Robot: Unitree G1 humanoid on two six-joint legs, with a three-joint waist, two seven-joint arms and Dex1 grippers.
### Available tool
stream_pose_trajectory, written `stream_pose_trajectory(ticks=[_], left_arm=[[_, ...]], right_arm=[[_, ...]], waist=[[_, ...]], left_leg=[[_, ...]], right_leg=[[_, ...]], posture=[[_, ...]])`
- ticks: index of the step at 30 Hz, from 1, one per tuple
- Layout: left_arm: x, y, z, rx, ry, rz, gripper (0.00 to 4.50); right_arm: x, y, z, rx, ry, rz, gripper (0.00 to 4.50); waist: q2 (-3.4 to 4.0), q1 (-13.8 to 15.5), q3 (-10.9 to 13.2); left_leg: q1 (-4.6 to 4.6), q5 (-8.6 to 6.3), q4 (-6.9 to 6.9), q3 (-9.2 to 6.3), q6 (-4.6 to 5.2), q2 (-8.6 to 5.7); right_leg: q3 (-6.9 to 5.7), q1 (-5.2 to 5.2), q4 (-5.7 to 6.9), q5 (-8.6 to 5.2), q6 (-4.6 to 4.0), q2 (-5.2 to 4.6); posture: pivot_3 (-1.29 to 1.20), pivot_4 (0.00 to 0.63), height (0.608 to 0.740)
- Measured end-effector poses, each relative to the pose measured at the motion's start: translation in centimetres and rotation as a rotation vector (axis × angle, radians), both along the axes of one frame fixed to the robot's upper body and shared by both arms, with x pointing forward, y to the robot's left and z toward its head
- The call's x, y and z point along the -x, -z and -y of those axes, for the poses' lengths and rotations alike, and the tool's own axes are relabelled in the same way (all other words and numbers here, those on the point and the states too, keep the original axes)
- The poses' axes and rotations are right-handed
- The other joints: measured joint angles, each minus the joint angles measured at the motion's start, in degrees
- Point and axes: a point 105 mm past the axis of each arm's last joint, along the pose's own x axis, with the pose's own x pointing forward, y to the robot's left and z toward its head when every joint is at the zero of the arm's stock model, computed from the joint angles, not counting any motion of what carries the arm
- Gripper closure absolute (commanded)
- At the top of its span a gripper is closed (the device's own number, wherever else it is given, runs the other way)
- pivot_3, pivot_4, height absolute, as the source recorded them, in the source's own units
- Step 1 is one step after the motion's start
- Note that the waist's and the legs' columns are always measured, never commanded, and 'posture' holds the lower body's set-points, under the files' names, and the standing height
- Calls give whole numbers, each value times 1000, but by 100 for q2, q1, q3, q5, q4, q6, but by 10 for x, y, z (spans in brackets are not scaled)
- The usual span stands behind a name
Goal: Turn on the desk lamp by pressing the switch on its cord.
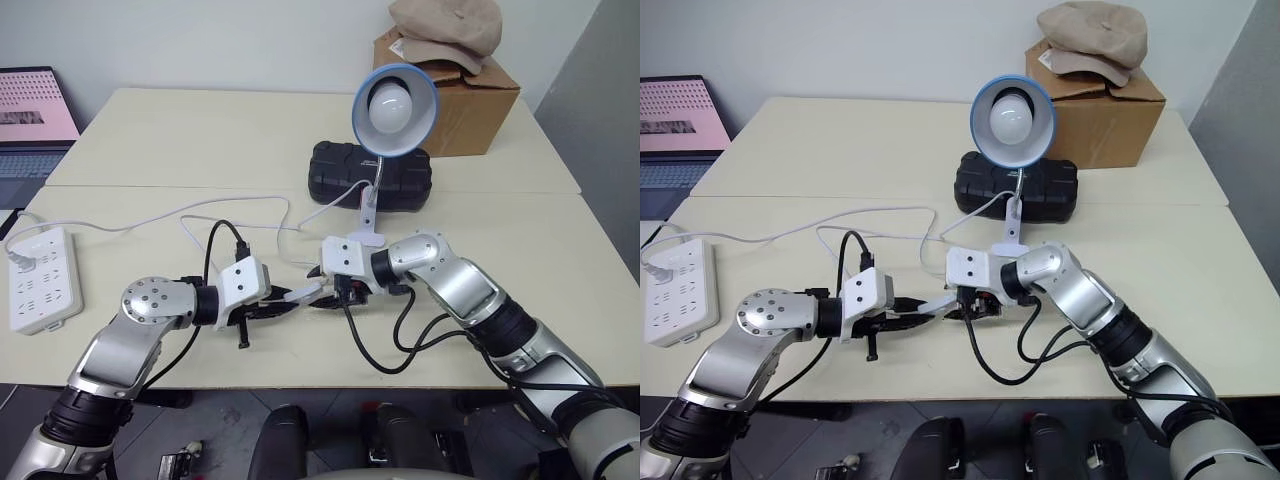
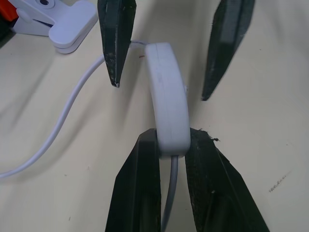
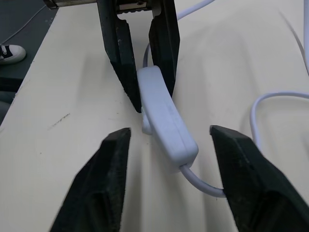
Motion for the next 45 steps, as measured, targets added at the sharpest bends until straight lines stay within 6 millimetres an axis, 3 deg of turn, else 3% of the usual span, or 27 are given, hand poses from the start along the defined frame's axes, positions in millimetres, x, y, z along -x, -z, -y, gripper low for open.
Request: stream_pose_trajectory(ticks=[5,16,18,25,31,33,40,42,45], left_arm=[[-1,0,0,-11,1,7,4123],[0,0,1,-15,13,5,4123],[1,-1,1,-15,21,6,4123],[-2,-5,3,-8,14,31,4123],[-5,6,-2,-50,5,38,4123],[-7,12,-5,-63,-15,41,4123],[-21,29,-11,-92,-68,72,4123],[-22,30,-8,-72,-70,70,3422],[-23,30,-8,-64,-70,64,2813]], right_arm=[[1,2,1,8,-22,-4,3697],[4,2,0,7,-48,-9,3800],[5,1,1,1,-56,-13,3129],[5,-9,-1,-71,-60,-20,1584],[5,-20,23,-93,-17,8,251],[8,-22,34,-97,8,10,0],[7,-25,62,-133,170,50,0],[9,-27,67,-142,201,58,0],[10,-25,72,-144,239,53,0]], waist=[[0,0,0],[0,0,0],[0,0,0],[0,0,0],[0,7,0],[0,6,0],[0,9,0],[0,9,0],[0,7,0]], left_leg=[[0,0,0,0,0,0],[0,0,0,0,0,0],[0,0,0,0,0,0],[0,0,0,0,0,-1],[-1,0,-1,0,0,-1],[-1,0,-1,0,0,-1],[0,0,-1,0,0,0],[0,0,-1,-1,0,0],[-1,0,-2,0,0,-1]], right_leg=[[0,0,0,0,0,0],[0,0,0,0,0,0],[0,0,0,0,0,0],[0,0,0,0,0,0],[0,1,-3,0,0,-1],[0,1,-3,0,0,-1],[0,0,-1,1,1,-2],[0,0,-3,0,1,-2],[0,0,-3,0,1,-1]], posture=[[0,150,740],[0,150,740],[0,150,740],[0,150,740],[0,150,740],[0,150,740],[0,150,740],[0,150,740],[0,150,740]])
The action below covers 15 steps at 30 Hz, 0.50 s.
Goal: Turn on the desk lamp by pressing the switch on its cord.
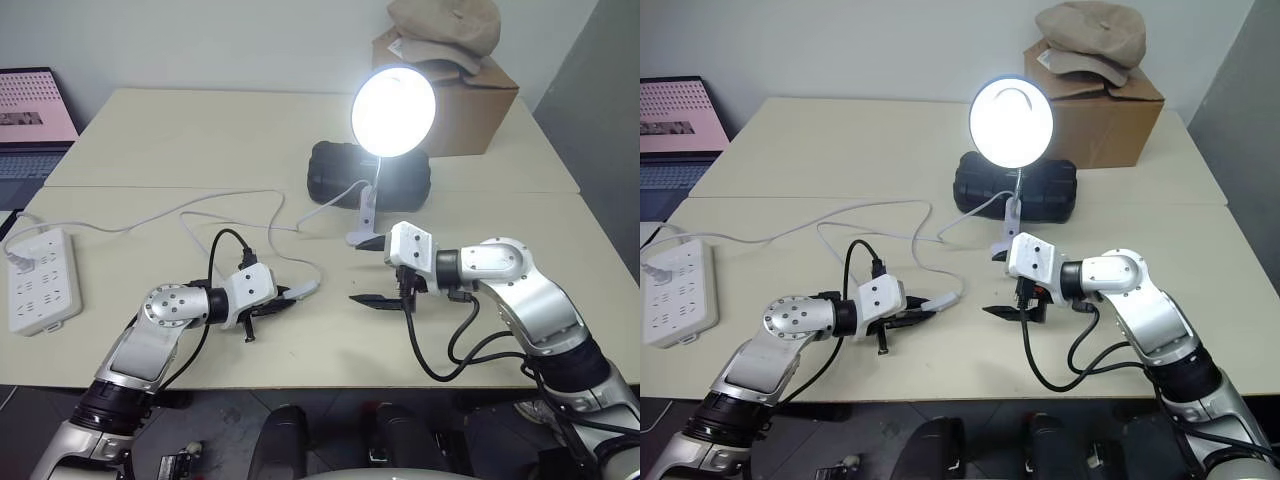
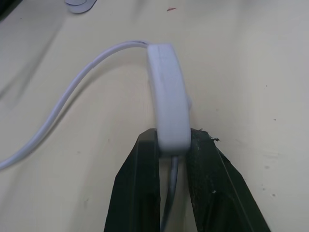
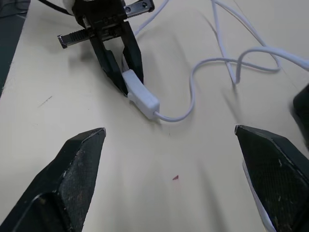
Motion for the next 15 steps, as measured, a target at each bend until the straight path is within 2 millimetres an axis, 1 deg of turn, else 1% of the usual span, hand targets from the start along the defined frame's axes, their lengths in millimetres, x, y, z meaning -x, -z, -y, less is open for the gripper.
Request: stream_pose_trajectory(ticks=[2,3,4,9,11,12,14,15], left_arm=[[1,0,1,7,9,-10,2342],[3,0,1,11,17,-20,2192],[5,0,0,12,23,-28,1922],[12,0,-11,7,4,-38,992],[14,-1,-15,1,-5,-40,543],[22,-2,-18,4,-3,-47,420],[39,0,-25,8,-1,-88,420],[53,-4,-31,31,-25,-110,420]], right_arm=[[-1,2,2,5,15,-3,0],[-1,2,3,8,21,-2,0],[-2,1,4,9,27,1,0],[-7,-1,11,9,60,11,0],[-10,-1,13,10,68,13,0],[-10,-3,13,7,63,20,0],[-13,-5,17,8,72,27,0],[-12,-7,19,4,57,28,0]], waist=[[0,-3,0],[0,-3,0],[0,-6,0],[0,-8,0],[0,-5,0],[-3,-32,1],[-3,-54,1],[-11,-81,4]], left_leg=[[0,0,0,0,0,0],[0,0,0,0,0,0],[0,0,0,0,0,0],[0,0,0,-1,0,1],[1,0,0,0,0,0],[0,0,-1,3,0,4],[-3,-1,-5,5,-1,3],[-7,-1,-6,6,-2,9]], right_leg=[[0,0,0,0,0,0],[0,0,0,0,0,0],[0,0,0,0,0,0],[0,0,0,0,0,0],[0,0,0,0,0,0],[4,-4,-3,0,0,0],[6,-8,-4,-1,-2,0],[6,-11,-5,-2,-3,0]], posture=[[0,150,740],[0,150,740],[0,150,740],[0,150,740],[0,150,740],[0,150,740],[0,150,740],[0,150,740]])
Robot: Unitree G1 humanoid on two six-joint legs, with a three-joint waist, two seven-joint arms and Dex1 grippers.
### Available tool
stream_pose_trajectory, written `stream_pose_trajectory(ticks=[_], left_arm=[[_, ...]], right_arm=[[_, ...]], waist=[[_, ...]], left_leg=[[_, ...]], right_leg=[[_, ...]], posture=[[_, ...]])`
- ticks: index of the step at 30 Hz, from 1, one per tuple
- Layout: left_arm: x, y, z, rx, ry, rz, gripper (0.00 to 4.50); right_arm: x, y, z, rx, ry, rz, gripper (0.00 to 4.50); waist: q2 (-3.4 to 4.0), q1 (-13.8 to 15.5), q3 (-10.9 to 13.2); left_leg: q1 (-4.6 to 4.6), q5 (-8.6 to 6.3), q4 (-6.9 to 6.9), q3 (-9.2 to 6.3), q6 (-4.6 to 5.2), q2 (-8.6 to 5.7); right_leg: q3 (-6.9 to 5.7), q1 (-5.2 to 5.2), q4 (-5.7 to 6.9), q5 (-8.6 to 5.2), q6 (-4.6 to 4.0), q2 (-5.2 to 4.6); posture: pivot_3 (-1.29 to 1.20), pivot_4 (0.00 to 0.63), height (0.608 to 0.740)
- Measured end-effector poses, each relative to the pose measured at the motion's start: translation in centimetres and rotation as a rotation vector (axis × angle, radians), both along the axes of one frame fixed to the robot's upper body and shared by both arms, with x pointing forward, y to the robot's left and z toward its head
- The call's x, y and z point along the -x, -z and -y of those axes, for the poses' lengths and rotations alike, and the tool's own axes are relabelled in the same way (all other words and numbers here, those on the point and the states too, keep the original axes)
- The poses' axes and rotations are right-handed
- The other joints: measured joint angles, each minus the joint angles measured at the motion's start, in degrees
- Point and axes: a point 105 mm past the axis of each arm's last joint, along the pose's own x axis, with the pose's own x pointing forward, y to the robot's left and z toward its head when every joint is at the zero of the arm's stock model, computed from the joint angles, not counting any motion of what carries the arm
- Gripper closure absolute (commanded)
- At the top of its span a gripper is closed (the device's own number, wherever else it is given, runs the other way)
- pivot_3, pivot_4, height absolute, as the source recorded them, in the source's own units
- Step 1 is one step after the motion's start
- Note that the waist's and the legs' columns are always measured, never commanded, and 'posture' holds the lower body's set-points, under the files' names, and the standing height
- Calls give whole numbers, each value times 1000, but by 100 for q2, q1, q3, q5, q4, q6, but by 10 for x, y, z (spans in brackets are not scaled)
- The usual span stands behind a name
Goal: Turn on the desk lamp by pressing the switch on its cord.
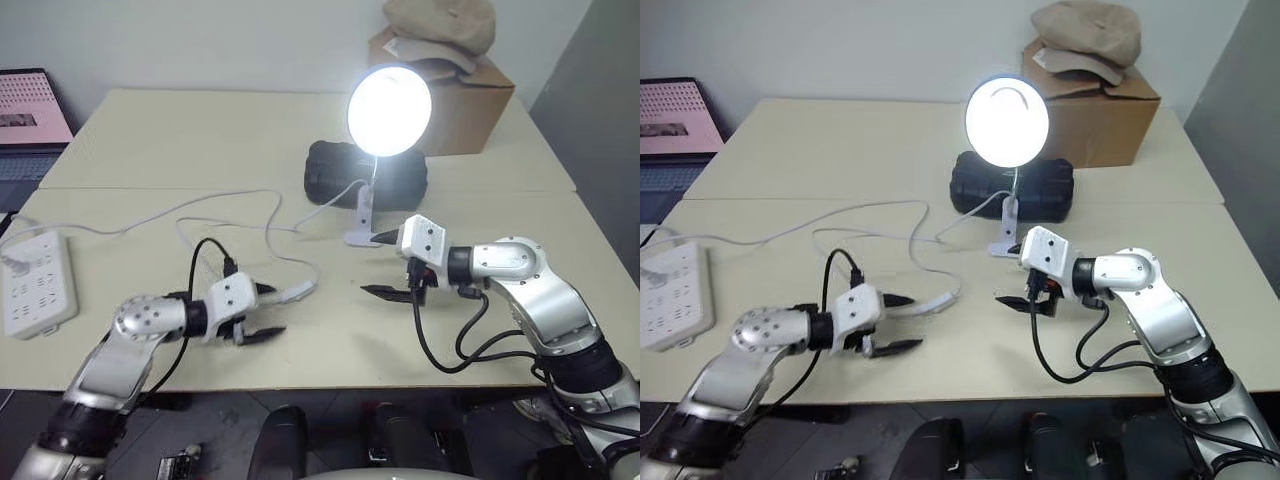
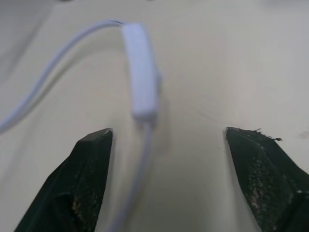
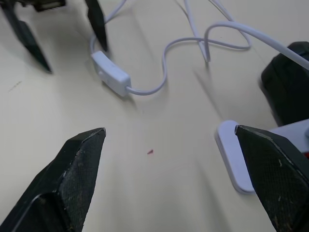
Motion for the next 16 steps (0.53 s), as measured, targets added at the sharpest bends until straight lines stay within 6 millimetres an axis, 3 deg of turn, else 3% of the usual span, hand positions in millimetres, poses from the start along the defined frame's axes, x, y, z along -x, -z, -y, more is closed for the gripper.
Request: stream_pose_trajectory(ticks=[2,5,12,16], left_arm=[[13,-7,-15,-13,-65,-14,420],[17,-26,-32,-41,-165,58,420],[23,-53,-49,11,-301,107,420],[23,-59,-46,81,-306,76,420]], right_arm=[[1,-4,9,7,-7,10,0],[5,-9,13,-10,-41,24,0],[18,-3,18,-17,-110,-9,0],[21,-6,22,-24,-122,-17,0]], waist=[[5,-9,3],[5,49,3],[6,81,4],[6,81,4]], left_leg=[[0,0,-2,-4,0,-4],[7,0,0,-15,0,-4],[17,0,5,-15,-1,-8],[15,0,2,-14,-1,-8]], right_leg=[[-5,1,1,-2,-2,-2],[-17,9,1,-3,-4,-2],[-13,16,-1,-15,-27,-8],[-14,17,-1,-6,-10,-8]], posture=[[0,150,740],[0,150,740],[0,150,740],[0,150,740]])
